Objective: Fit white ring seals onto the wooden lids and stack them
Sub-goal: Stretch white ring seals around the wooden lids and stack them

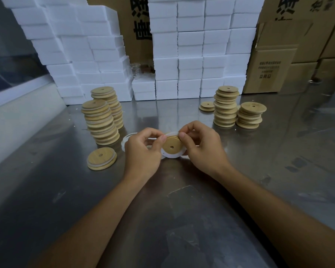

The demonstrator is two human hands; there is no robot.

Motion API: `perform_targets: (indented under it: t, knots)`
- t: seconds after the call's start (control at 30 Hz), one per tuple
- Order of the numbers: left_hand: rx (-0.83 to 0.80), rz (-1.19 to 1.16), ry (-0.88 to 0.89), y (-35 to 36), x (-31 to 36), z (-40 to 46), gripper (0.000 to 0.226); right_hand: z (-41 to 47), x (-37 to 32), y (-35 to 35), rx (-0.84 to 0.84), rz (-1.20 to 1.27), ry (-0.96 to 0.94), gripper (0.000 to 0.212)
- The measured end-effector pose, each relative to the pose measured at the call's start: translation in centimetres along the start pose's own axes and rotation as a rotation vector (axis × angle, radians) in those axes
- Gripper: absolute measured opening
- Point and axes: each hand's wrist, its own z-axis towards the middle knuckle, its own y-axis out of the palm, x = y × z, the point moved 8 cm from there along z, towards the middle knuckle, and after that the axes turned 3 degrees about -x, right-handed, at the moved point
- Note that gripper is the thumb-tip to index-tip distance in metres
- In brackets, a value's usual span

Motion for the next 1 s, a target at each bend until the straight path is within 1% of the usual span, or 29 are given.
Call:
perform_targets:
  t: [0.13, 0.47, 0.63, 0.77, 0.87, 0.93, 1.0]
  knots:
    - [-0.003, 0.002, -0.007, -0.4, -0.1, 0.2, 0.031, 0.1, -0.1, -0.1, -0.003, -0.044, 0.005, 0.009]
    - [-0.064, -0.043, -0.073, -0.5, -0.8, 0.4, 0.026, 0.1, 0.3, 0.0, -0.024, -0.005, 0.091, 0.006]
    - [-0.108, -0.132, -0.197, -0.7, -2.4, 0.7, 0.02, 0.1, 1.2, 0.0, -0.044, 0.077, 0.189, 0.008]
    - [-0.141, -0.167, -0.235, -0.6, -2.9, 0.7, 0.017, 0.0, 1.2, 0.2, -0.058, 0.105, 0.186, 0.007]
    - [-0.158, -0.191, -0.198, -0.6, -2.4, 0.8, 0.018, 0.0, 0.9, 0.2, -0.045, 0.083, 0.148, 0.001]
    - [-0.186, -0.161, -0.139, -0.6, -1.9, 1.0, 0.025, 0.0, 0.7, 0.2, -0.024, 0.04, 0.118, 0.008]
    - [-0.199, -0.065, -0.065, -0.6, -1.3, 1.0, 0.029, 0.0, 0.3, 0.1, -0.013, -0.012, 0.08, 0.011]
